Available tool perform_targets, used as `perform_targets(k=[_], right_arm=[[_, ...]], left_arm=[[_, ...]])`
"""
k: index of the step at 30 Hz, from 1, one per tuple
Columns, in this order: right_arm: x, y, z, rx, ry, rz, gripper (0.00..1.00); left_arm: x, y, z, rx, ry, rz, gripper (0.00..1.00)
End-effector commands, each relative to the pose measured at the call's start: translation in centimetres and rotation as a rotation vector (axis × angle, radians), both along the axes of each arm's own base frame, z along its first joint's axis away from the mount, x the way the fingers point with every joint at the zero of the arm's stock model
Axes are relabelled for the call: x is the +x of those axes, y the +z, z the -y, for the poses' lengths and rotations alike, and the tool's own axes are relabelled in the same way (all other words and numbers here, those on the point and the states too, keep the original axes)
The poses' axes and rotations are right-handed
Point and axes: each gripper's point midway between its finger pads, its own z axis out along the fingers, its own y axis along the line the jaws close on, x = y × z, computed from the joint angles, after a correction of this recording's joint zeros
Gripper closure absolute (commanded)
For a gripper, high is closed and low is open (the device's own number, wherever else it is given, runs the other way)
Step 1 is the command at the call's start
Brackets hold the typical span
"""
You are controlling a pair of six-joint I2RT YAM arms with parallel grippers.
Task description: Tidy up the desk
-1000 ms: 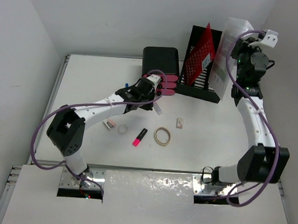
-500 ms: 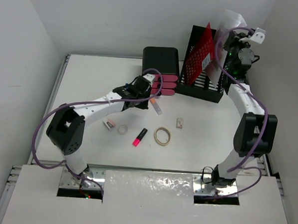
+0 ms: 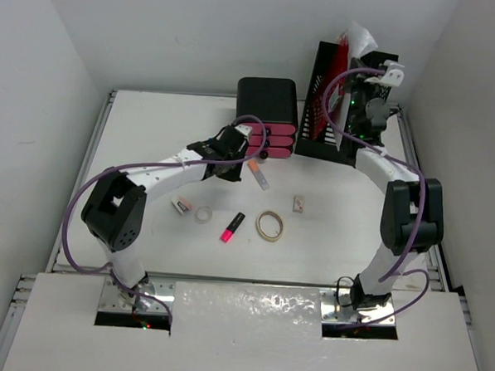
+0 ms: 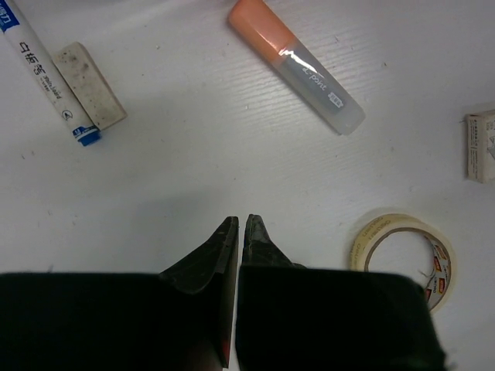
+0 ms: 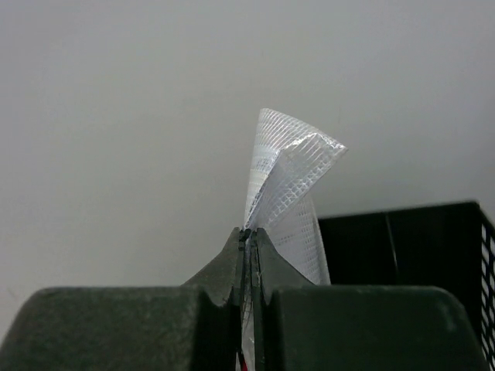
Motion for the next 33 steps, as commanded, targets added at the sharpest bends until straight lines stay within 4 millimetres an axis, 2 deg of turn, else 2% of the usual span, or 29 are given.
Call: perform_targets(k=[1, 2, 3, 4, 6, 7, 9, 10, 12, 13, 14, 16, 17, 18, 19, 20, 22, 23, 24, 25, 28, 31, 33], right_arm=[[-2.8, 2.8, -0.5, 0.002, -0.006, 0.097, 1.0], [-3.0, 1.7, -0.6, -0.007, -0.012, 0.062, 1.0], [-3.2, 1.4, -0.6, -0.016, -0.015, 0.04, 0.93], [-3.7, 1.6, -0.6, -0.027, -0.016, 0.02, 0.69], [-4.1, 1.3, -0.4, -0.07, -0.035, -0.01, 0.64], [-4.4, 1.7, -0.2, -0.083, -0.043, -0.015, 0.51], [-4.7, 2.7, 0.2, -0.11, -0.074, -0.011, 0.43], [-4.9, 3.8, 0.4, -0.135, -0.09, -0.006, 0.35], [-4.7, 5.2, 0.4, -0.155, -0.094, -0.016, 0.35], [-4.6, 4.7, 0.3, -0.171, -0.093, -0.04, 0.34], [-4.6, 6.4, 0.3, -0.19, -0.102, -0.019, 0.33], [-4.3, 6.9, 0.2, -0.216, -0.104, -0.036, 0.3], [-4.0, 8.2, 0.4, -0.235, -0.117, -0.018, 0.28], [-3.8, 8.8, 0.4, -0.24, -0.123, -0.021, 0.28], [-3.2, 8.3, 0.3, -0.251, -0.118, -0.064, 0.27], [-3.2, 10.8, 0.3, -0.248, -0.123, -0.033, 0.27], [-1.3, 9.5, 0.1, -0.27, -0.107, -0.132, 0.27], [-1.2, 12.6, 0.1, -0.259, -0.115, -0.095, 0.28], [0.5, 11.3, 0.0, -0.266, -0.11, -0.142, 0.28], [0.6, 13.5, 0.2, -0.261, -0.113, -0.151, 0.28], [3.1, 13.2, 0.6, -0.26, -0.125, -0.237, 0.27], [4.2, 12.1, 2.1, -0.235, -0.177, -0.273, 0.27], [4.2, 11.7, 2.6, -0.219, -0.187, -0.279, 0.27]], left_arm=[[1.5, 1.6, 0.3, -0.042, 0.017, 0.036, 1.0], [1.6, 1.5, 0.1, -0.041, 0.021, 0.035, 1.0], [1.5, 1.4, 0.1, -0.043, 0.018, 0.033, 1.0], [1.6, 1.4, 0.1, -0.047, 0.02, 0.036, 1.0], [1.7, 1.3, 0.1, -0.055, 0.017, 0.035, 1.0], [1.7, 1.3, 0.1, -0.059, 0.016, 0.034, 1.0], [1.6, 1.2, 0.1, -0.063, 0.012, 0.029, 1.0], [1.7, 1.2, 0.2, -0.065, 0.009, 0.029, 1.0], [1.7, 1.1, 0.2, -0.068, 0.006, 0.029, 1.0], [1.7, 1.2, 0.2, -0.069, 0.004, 0.03, 1.0], [1.7, 1.1, 0.1, -0.068, 0.006, 0.031, 1.0], [1.7, 1.1, 0.1, -0.068, 0.005, 0.034, 1.0], [1.6, 1.0, 0.1, -0.068, 0.006, 0.032, 1.0], [1.7, 1.1, 0.1, -0.071, 0.007, 0.038, 1.0], [1.7, 1.0, 0.0, -0.069, 0.007, 0.039, 1.0], [1.6, 0.9, -0.1, -0.065, 0.01, 0.04, 1.0], [1.7, 0.9, -0.2, -0.065, 0.014, 0.047, 1.0], [1.7, 0.8, -0.3, -0.063, 0.017, 0.047, 1.0], [1.8, 0.8, -0.3, -0.064, 0.021, 0.052, 1.0], [1.8, 0.7, -0.4, -0.062, 0.022, 0.051, 1.0], [1.8, 0.6, -0.7, -0.058, 0.03, 0.06, 1.0], [1.8, 0.6, -1.1, -0.058, 0.042, 0.068, 1.0], [1.9, 0.6, -1.3, -0.055, 0.049, 0.073, 1.0]])
